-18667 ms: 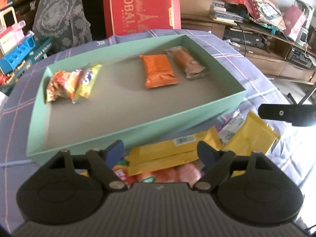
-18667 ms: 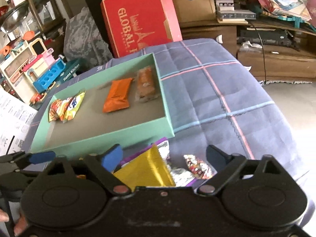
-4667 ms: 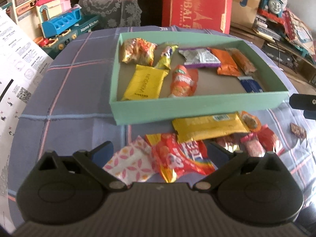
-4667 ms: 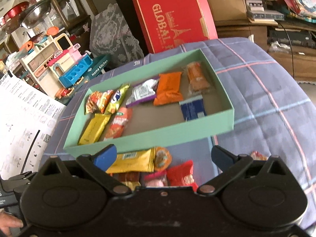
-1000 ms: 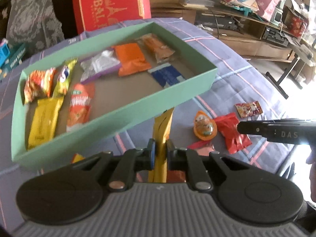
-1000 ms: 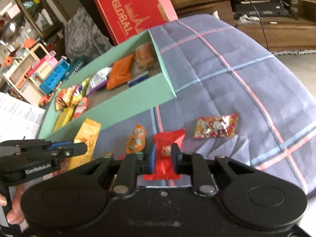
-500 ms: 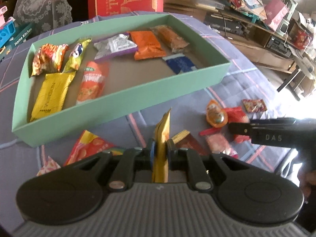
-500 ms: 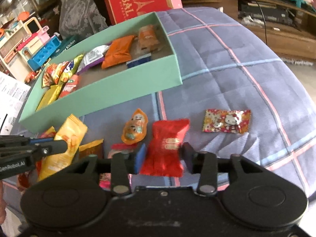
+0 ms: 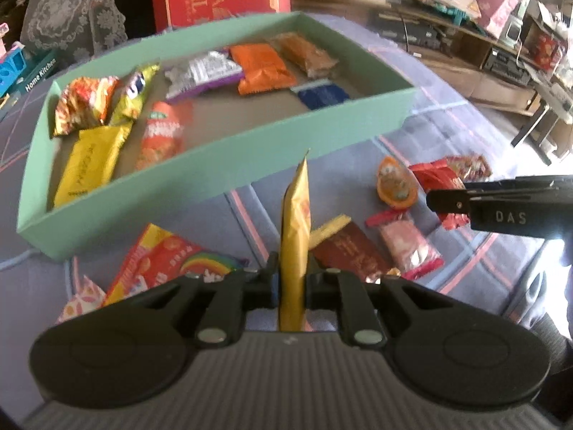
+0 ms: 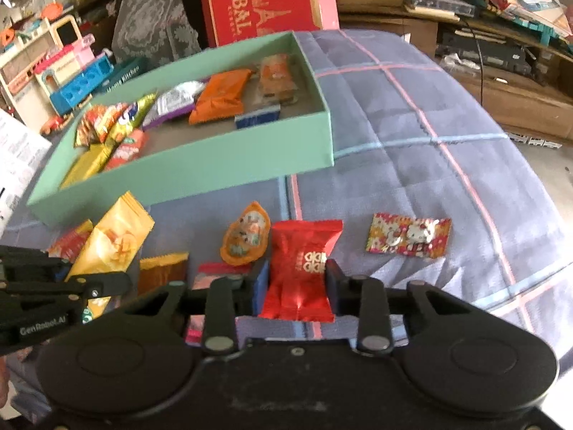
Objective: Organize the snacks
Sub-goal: 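Lower both snacks into the green tray and open both grippers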
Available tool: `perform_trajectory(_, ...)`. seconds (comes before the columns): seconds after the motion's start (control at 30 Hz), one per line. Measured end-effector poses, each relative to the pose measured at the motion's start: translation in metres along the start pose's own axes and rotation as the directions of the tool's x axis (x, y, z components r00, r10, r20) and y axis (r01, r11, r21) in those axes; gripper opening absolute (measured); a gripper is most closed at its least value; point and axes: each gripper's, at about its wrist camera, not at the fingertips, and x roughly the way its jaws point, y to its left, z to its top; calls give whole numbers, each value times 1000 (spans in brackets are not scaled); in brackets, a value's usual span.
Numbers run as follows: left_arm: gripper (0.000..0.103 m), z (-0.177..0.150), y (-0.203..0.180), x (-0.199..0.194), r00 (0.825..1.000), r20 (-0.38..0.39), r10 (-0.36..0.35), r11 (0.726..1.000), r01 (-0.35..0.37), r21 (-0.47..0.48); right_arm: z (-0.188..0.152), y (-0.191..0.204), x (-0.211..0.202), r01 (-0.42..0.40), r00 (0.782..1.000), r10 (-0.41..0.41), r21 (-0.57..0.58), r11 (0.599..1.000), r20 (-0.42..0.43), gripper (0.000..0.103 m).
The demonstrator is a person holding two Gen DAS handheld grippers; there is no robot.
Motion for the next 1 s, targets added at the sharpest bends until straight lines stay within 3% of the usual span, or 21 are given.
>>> perform_trajectory(0.33,12,45,12,-44,993,115,-41,994,52,-93,33,-19,-36,-93,991,85,75,993,101,32)
perform_trajectory(0.5,12,88,22,-43,988,156,16,991,5,-134,69,-20,-39,-157,980,147,64,986,137,32)
perform_trajectory(0.77,12,139,35,-6,989,127,76,982,-53,-179,125,-21,-17,-190,972,182,37,981,150,32)
perform_trajectory(1.0,12,145,57,27,991,62,115,973,-100,-210,140,-23,15,-186,977,182,28,982,109,32)
